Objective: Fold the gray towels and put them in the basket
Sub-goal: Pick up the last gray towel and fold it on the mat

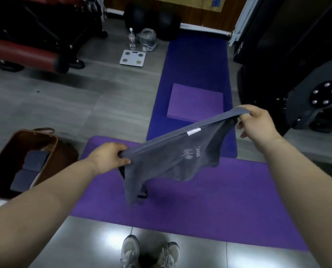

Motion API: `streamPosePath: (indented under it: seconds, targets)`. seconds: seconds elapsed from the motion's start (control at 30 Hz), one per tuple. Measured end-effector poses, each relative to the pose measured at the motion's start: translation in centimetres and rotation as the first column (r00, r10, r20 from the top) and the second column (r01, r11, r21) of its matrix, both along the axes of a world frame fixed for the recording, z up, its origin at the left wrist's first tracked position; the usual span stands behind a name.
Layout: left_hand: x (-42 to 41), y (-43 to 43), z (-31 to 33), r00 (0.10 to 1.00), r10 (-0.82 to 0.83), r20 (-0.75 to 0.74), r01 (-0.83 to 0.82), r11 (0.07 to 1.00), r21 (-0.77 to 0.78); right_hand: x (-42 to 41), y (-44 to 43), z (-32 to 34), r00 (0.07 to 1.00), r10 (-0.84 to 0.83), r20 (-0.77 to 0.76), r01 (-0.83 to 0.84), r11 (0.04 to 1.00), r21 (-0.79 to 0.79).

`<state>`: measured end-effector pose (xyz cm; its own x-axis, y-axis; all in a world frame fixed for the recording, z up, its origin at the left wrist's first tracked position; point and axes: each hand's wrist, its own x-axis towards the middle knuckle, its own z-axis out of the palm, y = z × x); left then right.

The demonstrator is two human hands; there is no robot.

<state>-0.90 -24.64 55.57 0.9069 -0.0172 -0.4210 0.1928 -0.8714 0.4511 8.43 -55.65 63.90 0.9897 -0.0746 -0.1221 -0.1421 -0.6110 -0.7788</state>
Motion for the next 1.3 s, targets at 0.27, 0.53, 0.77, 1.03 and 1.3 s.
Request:
streamPosePath:
  seconds: [0.27,0.53,0.77,1.03,1.3]
  targets:
    - [-1.2,-0.2,-5.8,0.999,0.038,0.026,-0.042,0.985,0.167,-0.6,0.0,-3.3,0.998,-0.059,-0.005,0.059,0.998,0.013]
    - [0.6,1.1,-4.7,0.963,0.270,0.011,-0.235,0.856,-0.460,-3.3,-2.8,-4.5,0.927,-0.332,-0.177,0.372,0.877,0.304]
    - [1.0,-0.7,-4.1,0.984,0.141,-0.110,-0.178,0.824,-0.538,-5.6,-9.0,-5.9,0.864,-0.367,-0.344,0.475,0.819,0.321]
    - [7.3,-8.7,-13.6,0.982,0.122,-0.145,-0.167,0.918,-0.360,0.4,-15.5,-18.7,0.788,-0.316,-0.528,0.486,0.847,0.218]
    - [19.3,-16.8,-35.1,0.961,0.173,0.216,-0.177,0.984,-0.004,8.2,-21.0,-43.7,0.811,-0.438,-0.388,0.499,0.864,0.067]
